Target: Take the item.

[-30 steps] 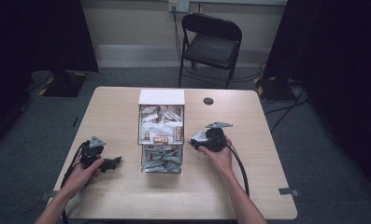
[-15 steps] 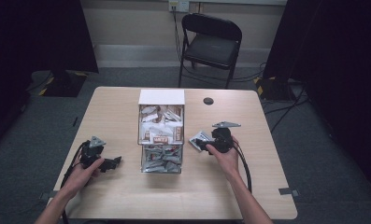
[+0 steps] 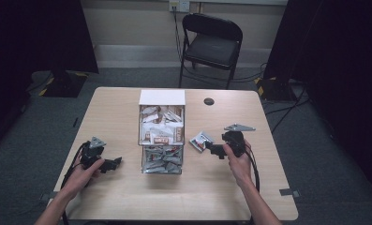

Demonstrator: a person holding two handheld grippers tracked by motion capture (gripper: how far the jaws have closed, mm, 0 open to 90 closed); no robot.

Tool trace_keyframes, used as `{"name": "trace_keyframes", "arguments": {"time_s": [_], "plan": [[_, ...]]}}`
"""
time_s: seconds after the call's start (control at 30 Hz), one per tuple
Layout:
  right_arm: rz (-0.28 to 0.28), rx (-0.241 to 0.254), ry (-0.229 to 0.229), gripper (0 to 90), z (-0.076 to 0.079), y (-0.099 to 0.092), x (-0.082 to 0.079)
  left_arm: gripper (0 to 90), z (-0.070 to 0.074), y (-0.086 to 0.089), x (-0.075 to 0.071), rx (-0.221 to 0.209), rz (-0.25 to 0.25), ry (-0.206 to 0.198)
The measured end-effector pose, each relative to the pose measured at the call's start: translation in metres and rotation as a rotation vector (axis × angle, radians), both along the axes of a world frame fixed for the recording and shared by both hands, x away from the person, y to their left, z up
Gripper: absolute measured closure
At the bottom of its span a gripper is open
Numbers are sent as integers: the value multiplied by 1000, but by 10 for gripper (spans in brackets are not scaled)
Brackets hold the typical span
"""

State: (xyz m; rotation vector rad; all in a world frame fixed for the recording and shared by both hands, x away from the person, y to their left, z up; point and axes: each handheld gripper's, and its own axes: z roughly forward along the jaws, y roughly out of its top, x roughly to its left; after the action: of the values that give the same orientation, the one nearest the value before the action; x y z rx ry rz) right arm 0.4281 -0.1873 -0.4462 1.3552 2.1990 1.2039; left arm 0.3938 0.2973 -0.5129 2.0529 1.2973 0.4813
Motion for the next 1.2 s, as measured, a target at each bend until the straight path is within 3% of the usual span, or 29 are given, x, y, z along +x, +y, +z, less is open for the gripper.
{"name": "trace_keyframes", "arguments": {"time_s": [0.27,0.7,1.2], "plan": [[-8,-22,8,151,6,-13,-19,0,0,0,0,-1,0,0],[-105,-64,6,150,10,-58,-48,0,0,0,0,-1,0,0],[-195,-111,39,151,-4,-101,-70,0,0,0,0,-1,0,0]]}}
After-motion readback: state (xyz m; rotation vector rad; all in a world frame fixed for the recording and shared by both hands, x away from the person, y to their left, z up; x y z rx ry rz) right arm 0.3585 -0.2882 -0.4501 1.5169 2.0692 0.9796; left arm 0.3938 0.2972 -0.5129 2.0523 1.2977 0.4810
